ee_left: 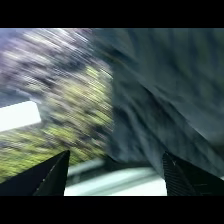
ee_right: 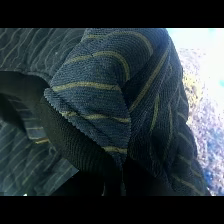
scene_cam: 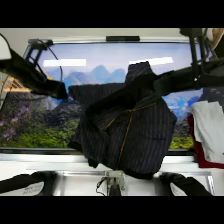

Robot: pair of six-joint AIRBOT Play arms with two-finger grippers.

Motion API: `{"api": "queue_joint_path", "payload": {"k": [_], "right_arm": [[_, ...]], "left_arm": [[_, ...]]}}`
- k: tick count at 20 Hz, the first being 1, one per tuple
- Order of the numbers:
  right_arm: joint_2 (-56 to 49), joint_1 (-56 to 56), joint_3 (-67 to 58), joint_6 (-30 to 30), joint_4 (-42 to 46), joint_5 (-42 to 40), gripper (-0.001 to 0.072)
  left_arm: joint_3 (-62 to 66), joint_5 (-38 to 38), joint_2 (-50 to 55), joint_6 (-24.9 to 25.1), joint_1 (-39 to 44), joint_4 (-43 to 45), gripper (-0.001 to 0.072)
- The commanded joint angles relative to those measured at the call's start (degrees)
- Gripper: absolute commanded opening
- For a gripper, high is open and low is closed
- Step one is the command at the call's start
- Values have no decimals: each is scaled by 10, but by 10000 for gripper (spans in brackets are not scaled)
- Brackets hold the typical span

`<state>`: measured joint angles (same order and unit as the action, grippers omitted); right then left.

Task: Fold the shirts.

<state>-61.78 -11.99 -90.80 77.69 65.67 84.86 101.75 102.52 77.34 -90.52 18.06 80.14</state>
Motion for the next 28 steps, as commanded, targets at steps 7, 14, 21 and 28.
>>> {"api": "queue_joint_path", "payload": {"k": [7,14,21,28], "right_arm": [[-14,0,0,7,-9,7,95],[-14,0,0,8,-8,9,95],[-14,0,0,3,107,-318,95],[-11,0,-59,14,41,-733,95]], "left_arm": [[-304,-260,-76,-72,157,-45,720],[-367,-471,-38,-141,159,-23,446],[-109,-518,-42,-77,69,-31,59],[205,-633,-61,9,18,-118,58]]}}
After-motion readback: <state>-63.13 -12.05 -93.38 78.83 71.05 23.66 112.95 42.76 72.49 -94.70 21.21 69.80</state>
